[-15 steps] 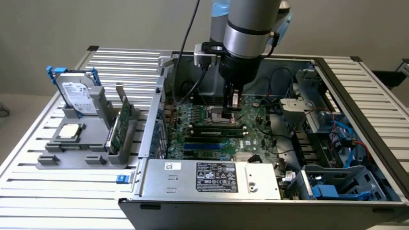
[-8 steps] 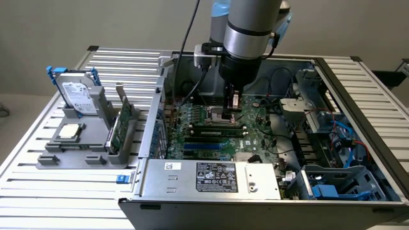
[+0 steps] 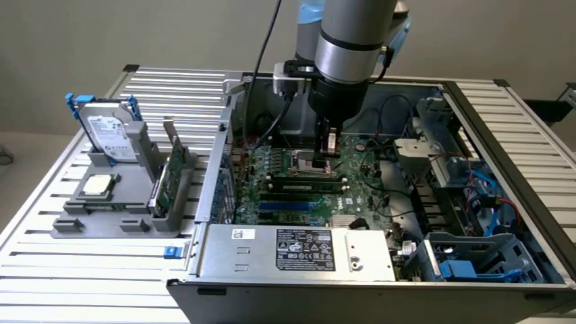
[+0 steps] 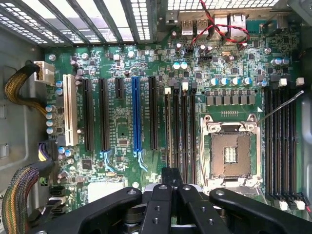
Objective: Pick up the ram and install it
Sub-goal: 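Press down the ram until it locks into place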
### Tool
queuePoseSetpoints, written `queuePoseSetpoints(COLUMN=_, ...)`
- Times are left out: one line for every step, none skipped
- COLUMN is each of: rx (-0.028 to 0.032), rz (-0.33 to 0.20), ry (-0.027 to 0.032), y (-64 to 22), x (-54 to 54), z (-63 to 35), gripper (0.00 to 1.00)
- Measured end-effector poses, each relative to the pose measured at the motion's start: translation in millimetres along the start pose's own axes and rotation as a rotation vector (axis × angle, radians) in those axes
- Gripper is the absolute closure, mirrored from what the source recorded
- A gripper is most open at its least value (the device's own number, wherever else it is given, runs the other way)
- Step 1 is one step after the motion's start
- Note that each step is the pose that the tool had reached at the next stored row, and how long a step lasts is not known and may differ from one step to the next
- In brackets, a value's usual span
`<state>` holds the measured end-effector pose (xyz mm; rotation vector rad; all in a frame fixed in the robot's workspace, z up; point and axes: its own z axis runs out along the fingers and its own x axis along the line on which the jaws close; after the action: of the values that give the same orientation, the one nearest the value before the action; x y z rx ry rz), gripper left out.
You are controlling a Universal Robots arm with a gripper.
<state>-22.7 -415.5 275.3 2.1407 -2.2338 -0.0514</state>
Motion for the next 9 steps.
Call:
queuePoseSetpoints(rx=0.0, rz=0.0, ry=-0.0002, y=0.0, x=0.0, z=0.0, gripper=0.89)
queuePoseSetpoints(rx=-0.0001, rz=0.0, ry=-0.0001, y=0.0, x=0.0, z=0.0, gripper=0.89)
queuePoseSetpoints(rx=-0.0007, rz=0.0, ry=-0.0001, y=0.0, x=0.0, z=0.1, gripper=0.89)
queuePoseSetpoints(rx=-0.0011, rz=0.005, ry=-0.0003, y=0.0, x=0.1, z=0.4, gripper=0.89)
queuePoseSetpoints(rx=-0.0013, rz=0.018, ry=-0.0011, y=0.0, x=0.0, z=0.5, gripper=0.89)
queuePoseSetpoints(rx=-0.0016, rz=0.034, ry=-0.0019, y=0.0, x=0.0, z=0.5, gripper=0.89)
queuePoseSetpoints(rx=-0.0017, rz=0.051, ry=-0.0029, y=0.0, x=0.0, z=0.5, gripper=0.89)
queuePoseSetpoints(rx=-0.0019, rz=0.067, ry=-0.0039, y=0.0, x=-0.1, z=0.5, gripper=0.89)
queuePoseSetpoints(rx=-0.0021, rz=0.084, ry=-0.0048, y=0.0, x=0.0, z=0.5, gripper=0.89)
